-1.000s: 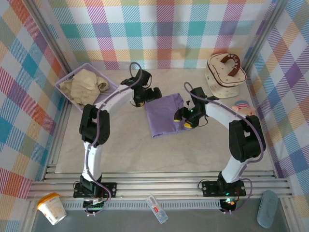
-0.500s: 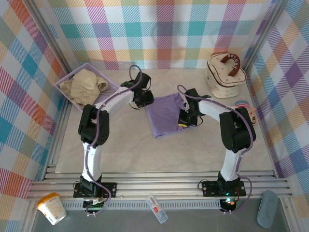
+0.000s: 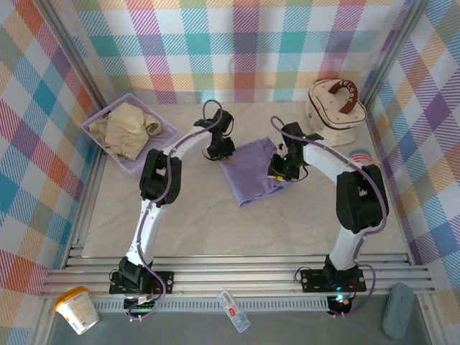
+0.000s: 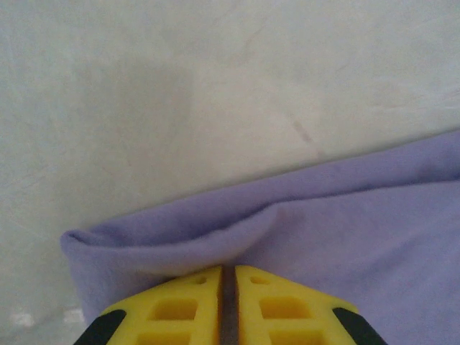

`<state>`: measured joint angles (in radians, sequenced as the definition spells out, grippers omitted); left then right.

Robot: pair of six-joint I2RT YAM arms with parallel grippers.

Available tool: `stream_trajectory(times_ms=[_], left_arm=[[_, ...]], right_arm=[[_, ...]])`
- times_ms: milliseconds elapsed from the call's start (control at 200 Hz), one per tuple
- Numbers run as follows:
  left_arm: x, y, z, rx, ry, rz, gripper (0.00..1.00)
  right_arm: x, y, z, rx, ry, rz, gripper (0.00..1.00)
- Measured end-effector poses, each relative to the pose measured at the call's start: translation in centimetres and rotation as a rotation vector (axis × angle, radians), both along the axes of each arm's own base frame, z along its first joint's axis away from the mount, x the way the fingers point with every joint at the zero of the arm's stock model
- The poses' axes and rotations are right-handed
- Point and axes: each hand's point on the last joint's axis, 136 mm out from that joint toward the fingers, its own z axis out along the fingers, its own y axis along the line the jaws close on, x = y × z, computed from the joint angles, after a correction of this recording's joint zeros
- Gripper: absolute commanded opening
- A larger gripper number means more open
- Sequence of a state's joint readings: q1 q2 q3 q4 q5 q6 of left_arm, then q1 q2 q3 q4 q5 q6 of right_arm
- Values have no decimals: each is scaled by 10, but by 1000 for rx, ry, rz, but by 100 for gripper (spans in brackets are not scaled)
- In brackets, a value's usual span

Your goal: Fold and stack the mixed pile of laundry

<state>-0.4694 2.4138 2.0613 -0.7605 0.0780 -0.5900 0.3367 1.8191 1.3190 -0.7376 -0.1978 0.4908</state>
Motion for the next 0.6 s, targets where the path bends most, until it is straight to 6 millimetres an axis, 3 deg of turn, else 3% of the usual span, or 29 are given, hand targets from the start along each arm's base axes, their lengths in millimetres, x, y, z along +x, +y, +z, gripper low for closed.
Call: stream_trajectory(times_ms=[130, 250, 485, 600], left_arm=[[1, 0, 4, 1, -3, 1, 19], [-3, 2, 4, 9, 13, -1, 25], [-16, 8, 21, 19, 28, -6, 28], [-24, 13, 38, 17, 13, -6, 27]], right_arm=[[-7, -4, -12, -24, 45, 1, 60], [-12, -5, -15, -32, 66, 3, 61], [-27, -9, -29, -34, 106, 10, 48], [-33, -10, -36, -36, 124, 6, 29]])
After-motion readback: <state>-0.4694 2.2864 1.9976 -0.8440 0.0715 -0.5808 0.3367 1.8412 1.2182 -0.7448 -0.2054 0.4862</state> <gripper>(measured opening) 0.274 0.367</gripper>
